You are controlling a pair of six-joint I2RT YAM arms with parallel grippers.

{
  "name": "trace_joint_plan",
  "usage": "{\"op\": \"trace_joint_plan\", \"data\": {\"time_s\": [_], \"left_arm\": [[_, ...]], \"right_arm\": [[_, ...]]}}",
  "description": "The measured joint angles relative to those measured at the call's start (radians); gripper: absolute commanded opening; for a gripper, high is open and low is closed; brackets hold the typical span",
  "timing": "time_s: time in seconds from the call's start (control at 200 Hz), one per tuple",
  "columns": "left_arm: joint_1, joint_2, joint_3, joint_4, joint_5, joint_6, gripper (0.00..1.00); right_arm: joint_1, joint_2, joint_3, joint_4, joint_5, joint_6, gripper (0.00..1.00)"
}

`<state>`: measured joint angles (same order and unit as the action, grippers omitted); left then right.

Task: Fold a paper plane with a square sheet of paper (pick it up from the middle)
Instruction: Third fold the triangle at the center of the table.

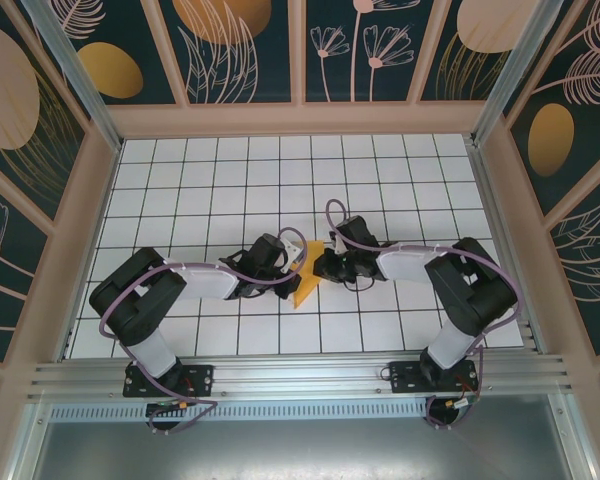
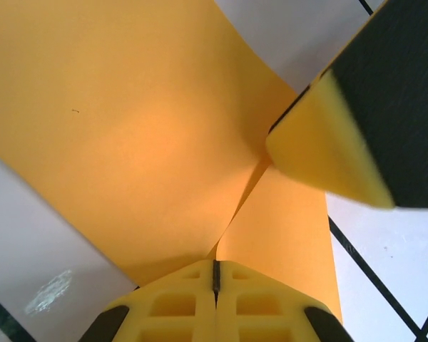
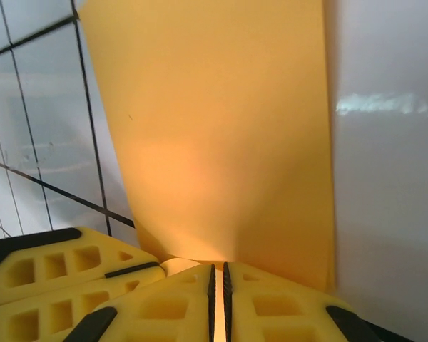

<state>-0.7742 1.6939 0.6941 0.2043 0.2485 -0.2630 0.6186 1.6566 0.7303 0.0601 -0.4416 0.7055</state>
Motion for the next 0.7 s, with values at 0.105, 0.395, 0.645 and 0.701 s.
{"op": "trace_joint_plan", "data": {"time_s": [0.105,0.395,0.645,0.701], "left_arm": [[0.000,0.000,0.000,0.000,-0.002,0.000,0.01],[0.000,0.000,0.000,0.000,-0.008,0.000,0.00],[0.000,0.000,0.000,0.000,-0.021,-0.003,0.00],[0.000,0.000,0.000,0.000,-0.021,-0.003,0.00]], "right_arm": [[-0.018,-0.014,0.000,0.001,0.004,0.000,0.13],[-0.023,0.020,0.000,0.005,0.008,0.000,0.12],[-0.024,0.047,0.003,0.014,0.008,0.000,0.12],[-0.024,0.046,0.003,0.014,0.008,0.000,0.12]]}}
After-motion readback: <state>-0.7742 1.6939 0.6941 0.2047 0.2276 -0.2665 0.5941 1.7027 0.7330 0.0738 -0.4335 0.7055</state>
